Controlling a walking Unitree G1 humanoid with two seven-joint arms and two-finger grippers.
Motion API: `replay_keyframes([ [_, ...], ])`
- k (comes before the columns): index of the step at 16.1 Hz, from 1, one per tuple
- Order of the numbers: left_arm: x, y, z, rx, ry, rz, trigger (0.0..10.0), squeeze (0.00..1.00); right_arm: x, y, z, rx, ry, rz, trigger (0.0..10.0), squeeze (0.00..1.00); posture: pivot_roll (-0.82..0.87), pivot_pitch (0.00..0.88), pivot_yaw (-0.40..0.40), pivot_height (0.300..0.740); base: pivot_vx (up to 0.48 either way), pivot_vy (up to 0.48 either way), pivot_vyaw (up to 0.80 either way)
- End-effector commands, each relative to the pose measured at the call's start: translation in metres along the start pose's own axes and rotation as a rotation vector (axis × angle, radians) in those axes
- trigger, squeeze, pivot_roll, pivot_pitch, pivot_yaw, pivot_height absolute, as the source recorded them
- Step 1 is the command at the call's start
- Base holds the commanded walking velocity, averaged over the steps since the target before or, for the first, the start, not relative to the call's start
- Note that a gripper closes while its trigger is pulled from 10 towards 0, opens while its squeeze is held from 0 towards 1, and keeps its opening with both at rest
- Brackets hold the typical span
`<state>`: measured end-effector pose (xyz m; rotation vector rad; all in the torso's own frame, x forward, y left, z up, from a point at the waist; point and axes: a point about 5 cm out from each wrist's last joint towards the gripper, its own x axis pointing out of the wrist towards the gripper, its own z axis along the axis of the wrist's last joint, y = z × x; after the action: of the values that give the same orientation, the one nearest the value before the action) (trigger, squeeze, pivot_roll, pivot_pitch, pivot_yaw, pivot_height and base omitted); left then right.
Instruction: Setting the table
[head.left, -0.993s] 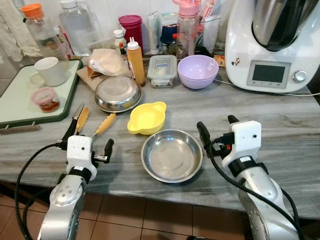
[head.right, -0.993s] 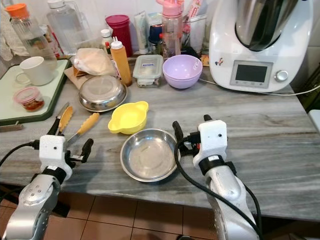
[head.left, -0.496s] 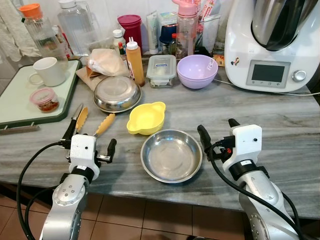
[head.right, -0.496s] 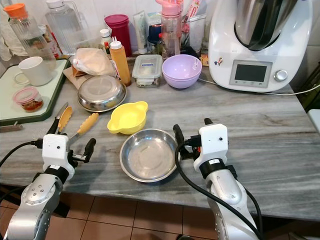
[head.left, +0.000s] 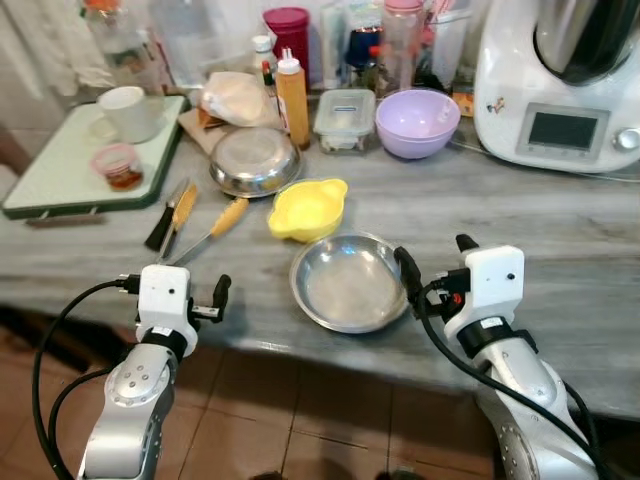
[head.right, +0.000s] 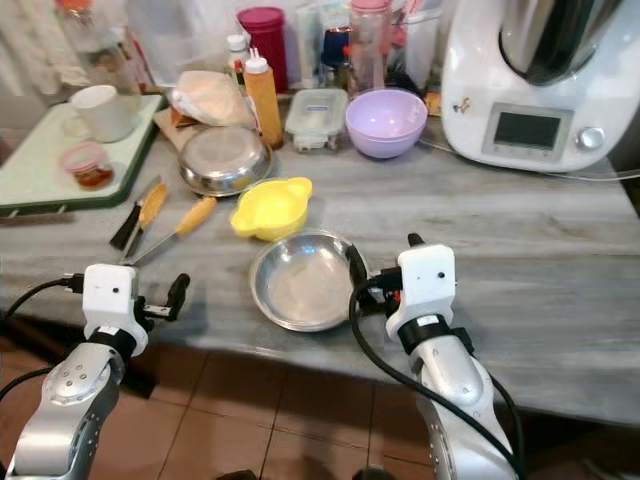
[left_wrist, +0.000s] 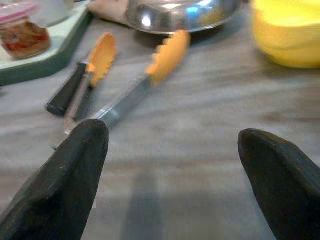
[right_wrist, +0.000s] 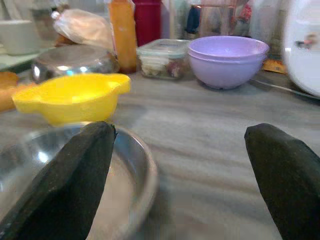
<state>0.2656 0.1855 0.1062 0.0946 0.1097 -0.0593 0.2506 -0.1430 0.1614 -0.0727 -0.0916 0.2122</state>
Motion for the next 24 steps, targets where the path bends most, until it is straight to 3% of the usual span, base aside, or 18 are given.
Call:
replay_keyframes([
  [1, -0.0013, 0.0015, -0.001, 0.016, 0.012, 0.004, 10.0, 0.0, -0.001, 0.0005, 0.0014, 0.005, -0.006, -0.002, 10.0, 0.0, -0.06, 0.079, 0.08, 0.74, -0.345, 0.0, 0.0],
  [24, 0.0035, -0.0049, 0.0025, 0.034, -0.012, -0.028, 10.0, 0.0, 0.0035, 0.0009, -0.0036, 0.031, 0.019, -0.012, 10.0, 0.0, -0.05, 0.084, 0.084, 0.74, -0.338, 0.0, 0.0],
])
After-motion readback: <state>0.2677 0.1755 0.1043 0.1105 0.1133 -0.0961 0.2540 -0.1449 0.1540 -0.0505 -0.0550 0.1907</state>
